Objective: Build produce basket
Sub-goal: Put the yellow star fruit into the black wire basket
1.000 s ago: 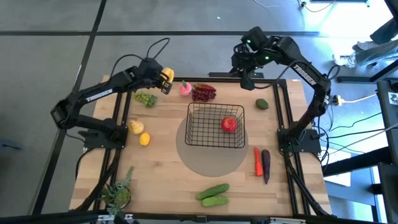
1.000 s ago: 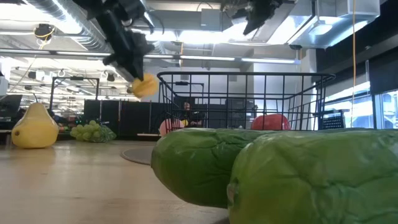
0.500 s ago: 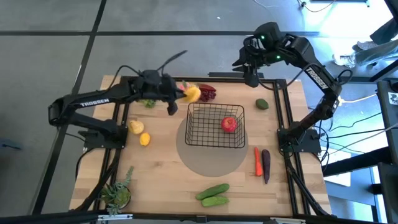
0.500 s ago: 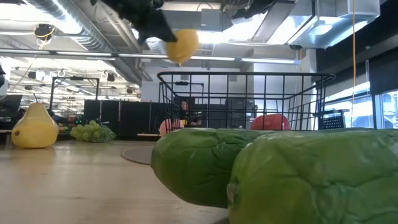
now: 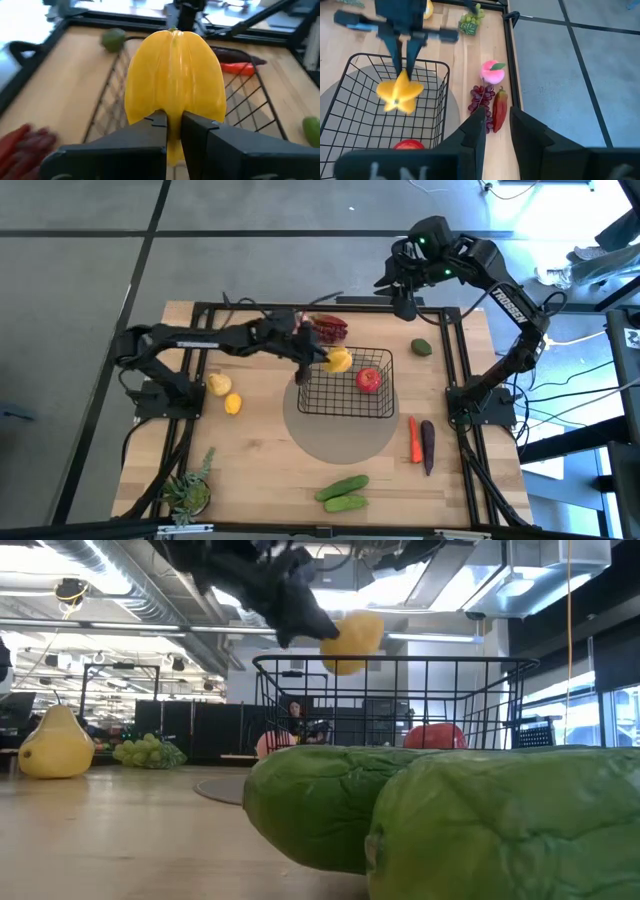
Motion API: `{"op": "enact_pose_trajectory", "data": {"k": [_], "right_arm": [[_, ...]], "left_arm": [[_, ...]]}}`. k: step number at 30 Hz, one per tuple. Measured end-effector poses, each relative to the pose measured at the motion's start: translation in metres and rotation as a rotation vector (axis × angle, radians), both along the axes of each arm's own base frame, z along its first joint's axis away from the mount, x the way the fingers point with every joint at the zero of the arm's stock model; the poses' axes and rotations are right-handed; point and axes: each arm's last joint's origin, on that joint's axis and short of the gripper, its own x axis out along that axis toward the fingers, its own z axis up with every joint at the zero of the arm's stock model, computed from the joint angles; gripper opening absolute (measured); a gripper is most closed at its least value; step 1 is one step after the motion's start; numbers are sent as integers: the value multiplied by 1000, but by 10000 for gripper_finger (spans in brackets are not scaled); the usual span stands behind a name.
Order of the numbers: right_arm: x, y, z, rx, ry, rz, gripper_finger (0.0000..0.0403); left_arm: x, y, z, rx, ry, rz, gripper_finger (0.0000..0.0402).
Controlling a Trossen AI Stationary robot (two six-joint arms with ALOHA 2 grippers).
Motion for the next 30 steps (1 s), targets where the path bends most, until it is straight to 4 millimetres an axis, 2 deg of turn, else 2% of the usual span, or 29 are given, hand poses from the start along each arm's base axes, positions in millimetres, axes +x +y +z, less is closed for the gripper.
{"op": "enact_pose_trajectory", "data": {"k": [5, 12, 23, 30], "right_arm": [[0, 0, -1, 6, 6, -1, 83], [0, 0, -1, 39, -2, -31, 83], [0, 0, -1, 39, -3, -31, 83], [0, 0, -1, 39, -3, -31, 83]], "left_arm": [[16, -4, -26, -20, 40, -50, 10], [27, -6, -55, -14, 124, -53, 10], [33, 3, -85, 3, 211, 18, 11], [34, 4, -85, 25, 220, 60, 19]]}}
